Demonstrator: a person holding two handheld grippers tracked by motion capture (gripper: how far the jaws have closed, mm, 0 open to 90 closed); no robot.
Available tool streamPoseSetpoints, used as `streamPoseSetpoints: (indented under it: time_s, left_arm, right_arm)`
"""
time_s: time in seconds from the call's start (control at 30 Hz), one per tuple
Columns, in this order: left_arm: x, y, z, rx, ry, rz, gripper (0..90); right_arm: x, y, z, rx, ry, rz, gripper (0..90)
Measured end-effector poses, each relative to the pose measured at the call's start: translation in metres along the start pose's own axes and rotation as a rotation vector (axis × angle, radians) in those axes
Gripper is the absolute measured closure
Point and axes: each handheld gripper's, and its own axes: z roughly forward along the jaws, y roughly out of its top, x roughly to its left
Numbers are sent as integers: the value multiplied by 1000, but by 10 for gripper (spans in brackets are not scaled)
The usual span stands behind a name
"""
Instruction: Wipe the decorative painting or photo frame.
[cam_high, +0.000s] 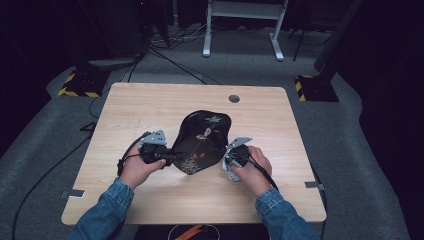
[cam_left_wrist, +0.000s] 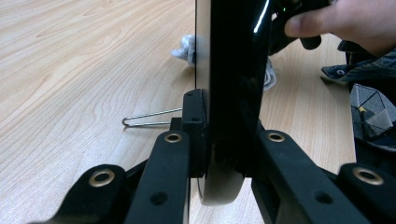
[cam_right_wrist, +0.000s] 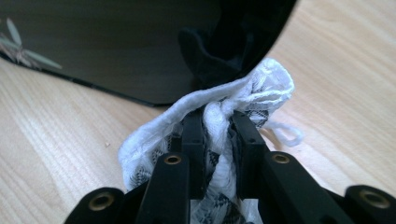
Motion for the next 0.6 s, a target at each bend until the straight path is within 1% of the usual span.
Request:
streamPoseSetpoints:
  time_s: [0.23, 0.33, 0.4, 0.47, 0.53, 0.57, 0.6]
  left_arm:
    - [0, 0, 0, -2, 1, -2, 803]
    - [0, 0, 1, -2, 7, -2, 803]
    - [0, 0, 1, -1, 6, -1, 803]
    - [0, 0, 1, -1, 6, 0, 803]
    - [0, 0, 1, -2, 7, -2, 803]
    - [0, 0, 1, -2, 7, -2, 803]
    - [0, 0, 1, -2, 8, -3, 803]
  right_arm:
    - [9, 0, 3, 33, 6, -27, 784]
    - [13, 1, 3, 36, 22, -39, 784]
    - [18, 2, 3, 36, 47, -46, 783]
    - [21, 2, 2, 35, 56, -51, 783]
    - [25, 2, 1, 28, 83, -59, 782]
    - [27, 2, -1, 13, 120, -44, 782]
    - [28, 2, -3, 5, 135, -40, 781]
